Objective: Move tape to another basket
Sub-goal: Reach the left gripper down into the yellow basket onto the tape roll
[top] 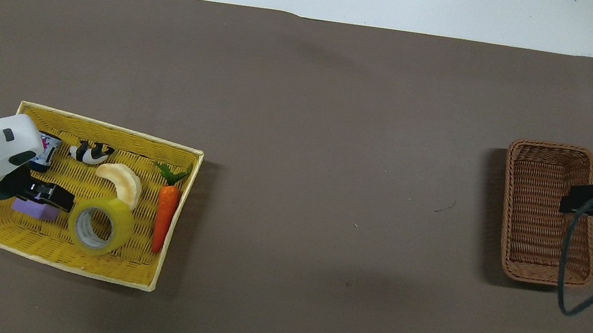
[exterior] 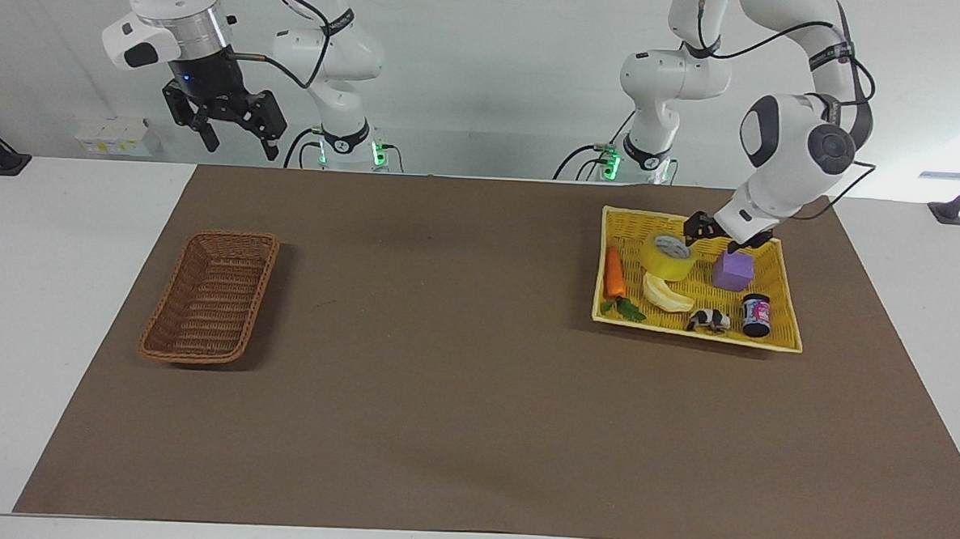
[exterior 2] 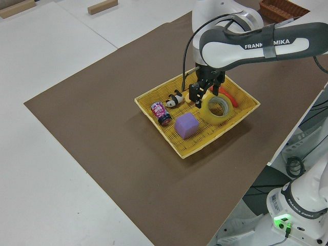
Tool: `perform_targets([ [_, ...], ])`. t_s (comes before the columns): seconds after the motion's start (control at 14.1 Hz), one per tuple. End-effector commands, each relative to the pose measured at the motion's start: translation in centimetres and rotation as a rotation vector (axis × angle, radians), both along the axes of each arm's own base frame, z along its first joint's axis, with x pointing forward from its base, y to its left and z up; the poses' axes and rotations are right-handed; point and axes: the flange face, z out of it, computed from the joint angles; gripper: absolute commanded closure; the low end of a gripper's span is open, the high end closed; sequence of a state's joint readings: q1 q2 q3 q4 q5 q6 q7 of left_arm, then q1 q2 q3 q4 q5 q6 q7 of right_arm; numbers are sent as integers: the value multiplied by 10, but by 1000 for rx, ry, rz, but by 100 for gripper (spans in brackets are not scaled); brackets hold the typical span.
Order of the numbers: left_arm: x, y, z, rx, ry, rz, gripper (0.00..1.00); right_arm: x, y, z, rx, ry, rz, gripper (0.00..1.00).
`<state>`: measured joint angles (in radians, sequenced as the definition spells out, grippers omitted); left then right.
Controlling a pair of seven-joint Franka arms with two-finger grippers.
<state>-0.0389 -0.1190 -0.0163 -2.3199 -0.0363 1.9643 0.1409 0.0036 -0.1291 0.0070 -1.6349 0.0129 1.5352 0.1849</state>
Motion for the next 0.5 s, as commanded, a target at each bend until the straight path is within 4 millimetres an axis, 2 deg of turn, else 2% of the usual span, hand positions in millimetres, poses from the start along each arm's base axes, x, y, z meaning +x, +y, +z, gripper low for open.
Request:
perform_targets([
  [0.0, -16, -4, -19, 1, -18, 9, 13, -2, -2, 0, 14, 8, -10, 0],
  [0.07, -18, -8, -25, 2, -20, 2, 22, -2, -2, 0, 14, 8, -10, 0],
  [0.21, -19, -14, -45, 3, -35, -10, 32, -2, -2, 0, 14, 8, -10, 0],
  [0.28, -18, -21, -50, 2, -44, -23, 41, -2, -3, 0, 15, 8, -12, 0],
  [0.36, -18, -22, -53, 4, -40, -22, 67, -2, -2, 0, 14, 8, -10, 0],
  [0.43, -18, -22, -52, 9, -36, 0, 88, -2, -2, 0, 14, 8, -10, 0],
])
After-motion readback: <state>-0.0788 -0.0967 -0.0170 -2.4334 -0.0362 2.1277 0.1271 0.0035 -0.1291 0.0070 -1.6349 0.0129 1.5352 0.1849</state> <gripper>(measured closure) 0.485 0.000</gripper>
